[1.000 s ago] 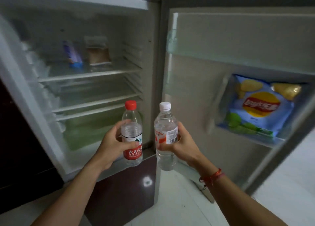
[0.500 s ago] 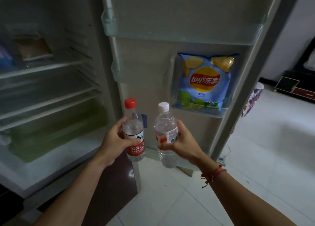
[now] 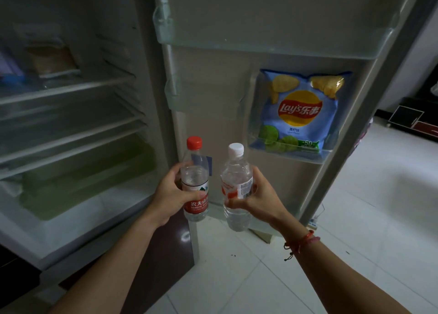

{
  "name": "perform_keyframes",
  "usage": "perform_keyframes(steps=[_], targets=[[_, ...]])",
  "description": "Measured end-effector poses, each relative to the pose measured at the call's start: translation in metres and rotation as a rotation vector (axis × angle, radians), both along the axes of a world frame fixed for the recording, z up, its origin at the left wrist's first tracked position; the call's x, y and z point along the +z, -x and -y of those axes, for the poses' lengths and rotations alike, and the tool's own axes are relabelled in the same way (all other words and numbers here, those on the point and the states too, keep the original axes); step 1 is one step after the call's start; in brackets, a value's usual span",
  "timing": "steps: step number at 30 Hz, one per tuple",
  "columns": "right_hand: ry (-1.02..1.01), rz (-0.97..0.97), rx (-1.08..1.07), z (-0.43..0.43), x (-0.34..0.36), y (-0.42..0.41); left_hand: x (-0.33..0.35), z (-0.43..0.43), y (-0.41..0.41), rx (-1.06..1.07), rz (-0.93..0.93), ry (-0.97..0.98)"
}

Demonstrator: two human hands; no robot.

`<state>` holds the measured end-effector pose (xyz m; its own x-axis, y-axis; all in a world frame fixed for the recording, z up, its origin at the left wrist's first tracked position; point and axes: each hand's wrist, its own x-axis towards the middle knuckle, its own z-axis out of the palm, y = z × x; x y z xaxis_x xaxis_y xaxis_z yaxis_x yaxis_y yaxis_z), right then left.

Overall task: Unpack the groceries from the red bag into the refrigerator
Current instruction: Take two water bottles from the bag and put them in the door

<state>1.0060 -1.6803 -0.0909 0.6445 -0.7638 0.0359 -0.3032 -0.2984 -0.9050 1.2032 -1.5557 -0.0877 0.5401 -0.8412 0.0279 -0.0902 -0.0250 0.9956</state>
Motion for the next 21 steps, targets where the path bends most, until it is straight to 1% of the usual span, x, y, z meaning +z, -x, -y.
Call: perform_keyframes(steps=[6,10,14,21], targets=[[0.026,0.004,-0.042,0.005,-0.004,-0.021,-0.007,0.013,-0.020,-0.022,-0.002,0.006],[0.059,-0.003,-0.072,0.012,-0.008,-0.037,-0.015,0.030,-0.036,-0.023,0.039,0.008],[0.097,-0.044,-0.097,0.023,-0.015,-0.053,-0.029,0.051,-0.052,-0.025,0.066,0.002],[0.082,-0.101,-0.153,0.042,-0.043,-0.055,-0.060,0.079,-0.054,-0.055,0.100,-0.036]])
